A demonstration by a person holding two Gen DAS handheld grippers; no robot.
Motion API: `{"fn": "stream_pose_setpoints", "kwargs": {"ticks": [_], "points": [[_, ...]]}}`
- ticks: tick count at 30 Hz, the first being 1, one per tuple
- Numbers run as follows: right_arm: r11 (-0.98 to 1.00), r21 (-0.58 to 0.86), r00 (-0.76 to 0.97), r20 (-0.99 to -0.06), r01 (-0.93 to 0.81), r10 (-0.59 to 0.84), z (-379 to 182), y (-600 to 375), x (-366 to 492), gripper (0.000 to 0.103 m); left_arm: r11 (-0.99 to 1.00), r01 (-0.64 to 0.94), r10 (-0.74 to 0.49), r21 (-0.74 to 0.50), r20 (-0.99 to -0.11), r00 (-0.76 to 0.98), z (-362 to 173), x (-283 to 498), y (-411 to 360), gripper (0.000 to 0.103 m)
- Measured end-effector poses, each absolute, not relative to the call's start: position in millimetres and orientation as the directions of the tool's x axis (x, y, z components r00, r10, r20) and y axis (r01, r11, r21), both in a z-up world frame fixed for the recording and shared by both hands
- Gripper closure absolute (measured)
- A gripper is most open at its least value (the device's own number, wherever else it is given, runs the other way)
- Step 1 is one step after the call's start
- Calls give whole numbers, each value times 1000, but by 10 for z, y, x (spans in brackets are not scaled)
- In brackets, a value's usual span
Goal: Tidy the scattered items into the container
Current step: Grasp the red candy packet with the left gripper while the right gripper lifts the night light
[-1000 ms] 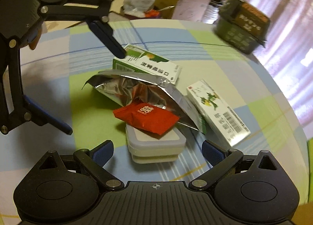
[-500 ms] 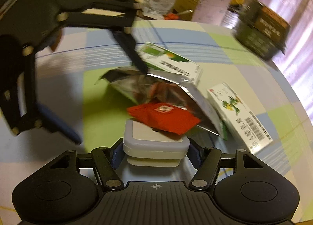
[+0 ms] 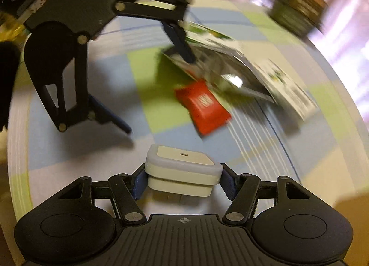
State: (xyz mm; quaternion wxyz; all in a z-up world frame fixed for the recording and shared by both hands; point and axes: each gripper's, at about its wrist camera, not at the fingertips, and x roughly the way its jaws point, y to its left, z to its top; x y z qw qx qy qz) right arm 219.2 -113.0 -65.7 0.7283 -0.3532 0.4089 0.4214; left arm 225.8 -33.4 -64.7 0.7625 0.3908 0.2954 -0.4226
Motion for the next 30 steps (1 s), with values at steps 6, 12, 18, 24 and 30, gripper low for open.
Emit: {"fn": "stream_pose_setpoints", "kwargs": {"ticks": [6,12,18,24,30], "points": [[520,-153,340,-896,-840,286,-633,-1330,2273,36,297,891,-373,343,-817,439,-658,2461,-470,26],[558,-148,365,-881,-816,301,-551,-1407,2206,36,262,910,-317,323,-862,397,-728,2734,-654,36],[581,-138,377,-872,-802,312,-519,-1486,2089,36,257,929,-282,268,-898,337,-765,2902,-770,56],[618,-128,402,-855,-776,328,-449,-1551,2019,36,289,923,-259,254,-907,331,-763,2898,-773,72],[639,-110,406,-850,-761,336,-366,-1645,1819,36,277,940,-281,199,-919,278,-664,2474,-711,74]]}}
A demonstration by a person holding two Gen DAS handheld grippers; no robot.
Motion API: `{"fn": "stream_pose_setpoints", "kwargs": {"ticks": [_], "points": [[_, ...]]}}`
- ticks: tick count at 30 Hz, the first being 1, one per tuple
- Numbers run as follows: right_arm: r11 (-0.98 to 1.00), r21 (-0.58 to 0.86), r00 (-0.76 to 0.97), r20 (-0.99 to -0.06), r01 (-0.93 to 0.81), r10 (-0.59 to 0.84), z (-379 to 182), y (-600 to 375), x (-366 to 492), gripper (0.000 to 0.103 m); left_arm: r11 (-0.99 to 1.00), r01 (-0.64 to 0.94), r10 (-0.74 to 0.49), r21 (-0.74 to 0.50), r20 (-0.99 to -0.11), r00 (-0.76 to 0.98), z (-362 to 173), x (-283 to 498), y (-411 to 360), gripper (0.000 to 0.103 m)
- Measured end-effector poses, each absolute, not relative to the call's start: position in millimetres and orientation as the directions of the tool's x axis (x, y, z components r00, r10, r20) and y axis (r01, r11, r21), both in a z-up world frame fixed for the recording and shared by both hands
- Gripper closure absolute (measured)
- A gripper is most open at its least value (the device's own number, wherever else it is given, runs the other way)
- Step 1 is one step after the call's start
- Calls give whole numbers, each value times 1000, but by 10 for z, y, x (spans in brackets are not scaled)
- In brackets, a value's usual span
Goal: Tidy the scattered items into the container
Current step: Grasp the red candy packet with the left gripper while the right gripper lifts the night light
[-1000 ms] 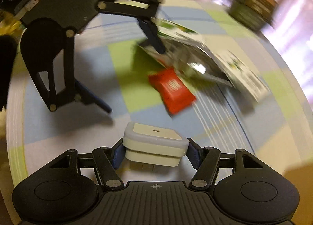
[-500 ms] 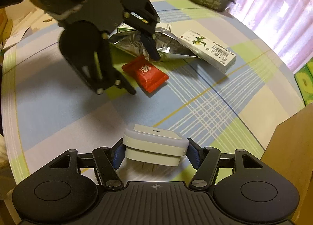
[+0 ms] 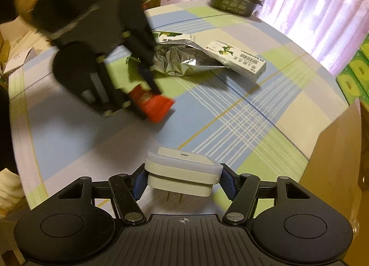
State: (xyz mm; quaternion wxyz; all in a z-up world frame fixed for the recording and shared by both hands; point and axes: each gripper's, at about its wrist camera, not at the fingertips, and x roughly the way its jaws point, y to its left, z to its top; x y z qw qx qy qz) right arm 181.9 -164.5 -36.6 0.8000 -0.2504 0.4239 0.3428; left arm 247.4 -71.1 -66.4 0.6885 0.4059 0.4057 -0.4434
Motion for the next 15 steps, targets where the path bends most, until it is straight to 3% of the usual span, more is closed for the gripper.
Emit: {"fn": "stream_pose_setpoints", "kwargs": {"ticks": [6,9,15], "points": [[678,-49,387,-850,-734,358,-355,-1776,1560,36,252,957,-305,144,-926,220,-635,1927,-664,70],[689,-39,387,-850,-724,358,-390,-1799,1441,36,262,955,-302,141,-928,220,-679,1788,-653,58],[723,-24,408,-839,-690,361,-432,-1880,1294,36,316,941,-313,124,-922,226,-718,1741,-597,57]]}}
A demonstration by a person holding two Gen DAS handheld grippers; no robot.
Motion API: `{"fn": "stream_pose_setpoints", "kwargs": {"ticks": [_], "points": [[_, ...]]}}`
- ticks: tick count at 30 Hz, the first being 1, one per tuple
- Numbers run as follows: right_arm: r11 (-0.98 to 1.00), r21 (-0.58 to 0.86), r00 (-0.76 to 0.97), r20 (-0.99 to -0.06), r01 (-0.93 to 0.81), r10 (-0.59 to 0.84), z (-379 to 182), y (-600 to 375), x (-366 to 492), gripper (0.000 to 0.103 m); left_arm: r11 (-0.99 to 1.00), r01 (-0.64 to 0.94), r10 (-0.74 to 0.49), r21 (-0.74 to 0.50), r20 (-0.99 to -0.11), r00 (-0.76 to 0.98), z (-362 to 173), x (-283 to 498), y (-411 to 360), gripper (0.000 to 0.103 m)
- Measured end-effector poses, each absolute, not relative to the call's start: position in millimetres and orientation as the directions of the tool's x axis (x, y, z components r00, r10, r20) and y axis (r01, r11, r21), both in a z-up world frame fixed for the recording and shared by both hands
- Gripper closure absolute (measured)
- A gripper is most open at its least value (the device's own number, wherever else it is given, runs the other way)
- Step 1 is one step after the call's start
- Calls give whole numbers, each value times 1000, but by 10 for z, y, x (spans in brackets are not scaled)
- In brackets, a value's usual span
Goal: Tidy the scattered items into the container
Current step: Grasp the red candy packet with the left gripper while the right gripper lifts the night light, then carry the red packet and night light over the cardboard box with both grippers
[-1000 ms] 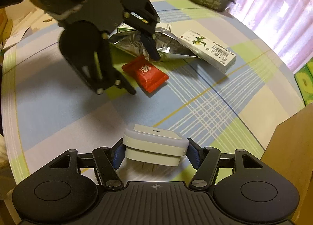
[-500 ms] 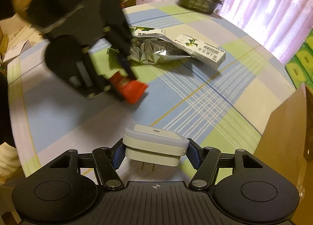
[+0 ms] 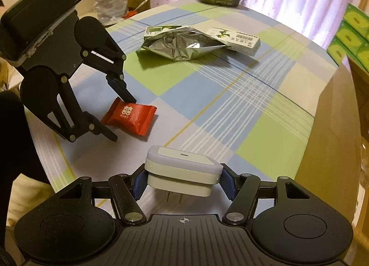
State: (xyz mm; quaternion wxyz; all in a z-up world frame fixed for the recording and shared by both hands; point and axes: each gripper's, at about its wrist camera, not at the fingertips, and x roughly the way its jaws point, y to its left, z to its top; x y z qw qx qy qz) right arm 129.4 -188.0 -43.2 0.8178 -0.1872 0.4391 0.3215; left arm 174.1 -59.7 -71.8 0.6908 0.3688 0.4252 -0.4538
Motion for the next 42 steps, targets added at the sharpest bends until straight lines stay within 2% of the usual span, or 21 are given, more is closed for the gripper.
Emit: {"fn": "stream_pose_setpoints", "kwargs": {"ticks": [5,6,7,8,12,23,25,26,27,33,40,41,42], "points": [[763,-11,440,-822,-647,362,-445,-1962,1287,37,348,930,-326,114,-916,234,-737,1773,-611,59],[771,-8,447,-818,-637,361,-442,-1972,1289,38,354,930,-332,101,-916,226,-737,1791,-610,64],[778,-5,453,-815,-629,362,-444,-1982,1286,38,363,928,-335,86,-917,216,-734,1803,-610,75],[782,-3,457,-813,-623,361,-449,-1988,1280,38,373,925,-337,76,-917,211,-728,1807,-609,77],[785,-9,456,-818,-619,350,-495,-1978,1246,38,392,917,-324,73,-922,212,-703,1732,-601,80],[796,-27,469,-820,-605,328,-557,-1976,1156,37,427,903,-352,50,-911,217,-730,1498,-587,80],[810,-14,467,-823,-586,323,-580,-1976,1164,27,435,899,-356,46,-909,218,-729,1492,-576,80],[819,-10,470,-823,-574,319,-589,-1979,1166,13,437,898,-357,45,-908,218,-728,1491,-573,80],[827,-1,476,-818,-563,324,-590,-1986,1163,12,437,898,-357,44,-908,219,-724,1486,-571,80],[867,74,481,-807,-492,342,-585,-1994,1219,12,442,896,-361,42,-906,221,-732,1487,-566,80],[881,44,492,-816,-471,304,-635,-1927,1292,13,477,879,-374,10,-902,213,-741,1529,-526,79],[884,43,492,-818,-466,299,-645,-1928,1300,15,480,877,-376,7,-902,213,-741,1530,-523,79],[884,43,488,-820,-466,297,-658,-1931,1307,28,482,876,-376,6,-902,213,-741,1529,-521,79]]}}
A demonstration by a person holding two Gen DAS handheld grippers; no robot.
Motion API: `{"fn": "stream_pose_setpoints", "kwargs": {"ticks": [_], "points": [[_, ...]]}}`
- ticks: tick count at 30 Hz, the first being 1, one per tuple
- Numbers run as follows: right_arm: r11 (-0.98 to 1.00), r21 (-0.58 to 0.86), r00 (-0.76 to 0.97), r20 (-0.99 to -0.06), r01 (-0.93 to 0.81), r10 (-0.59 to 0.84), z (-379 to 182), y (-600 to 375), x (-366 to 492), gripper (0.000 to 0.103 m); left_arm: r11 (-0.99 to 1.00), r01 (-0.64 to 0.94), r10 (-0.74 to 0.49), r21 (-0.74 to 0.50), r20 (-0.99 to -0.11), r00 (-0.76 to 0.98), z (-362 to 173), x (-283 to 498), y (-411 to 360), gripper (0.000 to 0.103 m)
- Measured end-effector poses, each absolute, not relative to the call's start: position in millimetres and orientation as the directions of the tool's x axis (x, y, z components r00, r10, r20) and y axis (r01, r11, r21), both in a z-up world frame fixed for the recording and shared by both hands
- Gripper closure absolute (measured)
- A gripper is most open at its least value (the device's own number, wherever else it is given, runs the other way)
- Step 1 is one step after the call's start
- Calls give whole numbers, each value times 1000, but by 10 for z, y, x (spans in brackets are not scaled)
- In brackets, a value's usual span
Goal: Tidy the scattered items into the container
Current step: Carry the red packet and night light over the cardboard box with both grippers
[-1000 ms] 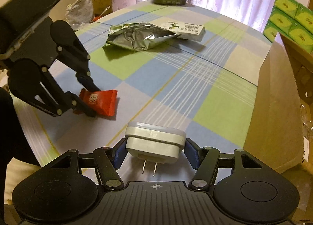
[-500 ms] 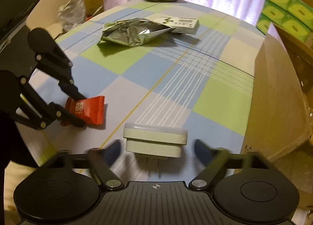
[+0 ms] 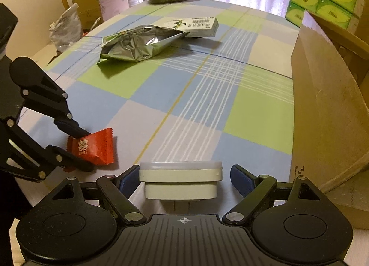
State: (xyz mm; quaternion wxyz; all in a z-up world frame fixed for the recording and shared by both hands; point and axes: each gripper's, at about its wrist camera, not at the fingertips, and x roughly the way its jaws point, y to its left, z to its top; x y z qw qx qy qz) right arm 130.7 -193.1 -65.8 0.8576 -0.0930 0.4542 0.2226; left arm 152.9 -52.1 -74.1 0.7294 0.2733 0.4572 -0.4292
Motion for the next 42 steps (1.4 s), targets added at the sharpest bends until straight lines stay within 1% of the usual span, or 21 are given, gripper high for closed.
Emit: {"fn": "stream_pose_setpoints", "kwargs": {"ticks": [1,11,25,32,42], "points": [[882,43,482,-824,-470,297,-670,-1933,1315,36,484,875,-376,7,-901,215,-741,1527,-520,79],[891,22,531,-796,-454,290,-516,-1987,1157,37,511,859,-362,26,-900,242,-691,1444,-522,81],[895,44,574,-753,-444,322,-219,-2070,849,37,535,841,-346,82,-886,307,-380,1210,-613,81],[901,38,597,-736,-433,318,-104,-2175,735,37,526,845,-352,93,-881,316,-261,1098,-681,81],[908,36,633,-706,-417,319,73,-2317,603,37,490,861,-357,139,-869,343,-74,992,-823,81]]}}
